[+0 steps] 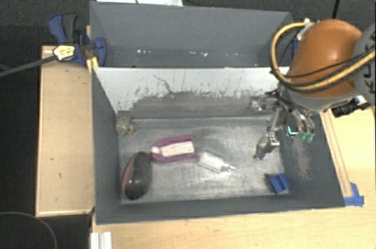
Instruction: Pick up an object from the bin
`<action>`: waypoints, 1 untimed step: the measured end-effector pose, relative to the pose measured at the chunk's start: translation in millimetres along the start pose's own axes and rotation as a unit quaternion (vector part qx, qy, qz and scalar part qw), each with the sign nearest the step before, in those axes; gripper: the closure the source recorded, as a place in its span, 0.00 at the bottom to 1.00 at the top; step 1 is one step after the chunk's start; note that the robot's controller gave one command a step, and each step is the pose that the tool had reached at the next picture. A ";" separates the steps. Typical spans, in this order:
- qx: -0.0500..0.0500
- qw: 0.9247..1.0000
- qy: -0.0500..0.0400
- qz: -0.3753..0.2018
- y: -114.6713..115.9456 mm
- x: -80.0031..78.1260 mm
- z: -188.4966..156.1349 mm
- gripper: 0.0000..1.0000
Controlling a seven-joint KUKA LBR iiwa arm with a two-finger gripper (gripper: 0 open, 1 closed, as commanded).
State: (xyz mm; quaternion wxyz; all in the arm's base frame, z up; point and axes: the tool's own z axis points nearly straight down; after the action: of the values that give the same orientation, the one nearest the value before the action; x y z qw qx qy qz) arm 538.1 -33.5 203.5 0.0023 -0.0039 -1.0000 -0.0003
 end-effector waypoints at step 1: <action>-0.001 0.999 -0.004 0.051 61.4 -33.5 40.4 0.00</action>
Offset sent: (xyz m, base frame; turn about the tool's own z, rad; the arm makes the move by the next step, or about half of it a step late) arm 0.0330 0.0575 -0.0393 0.1067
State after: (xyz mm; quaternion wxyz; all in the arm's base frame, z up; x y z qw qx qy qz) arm 571.9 27.6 163.0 -0.0012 -0.0550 -0.9985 -0.0016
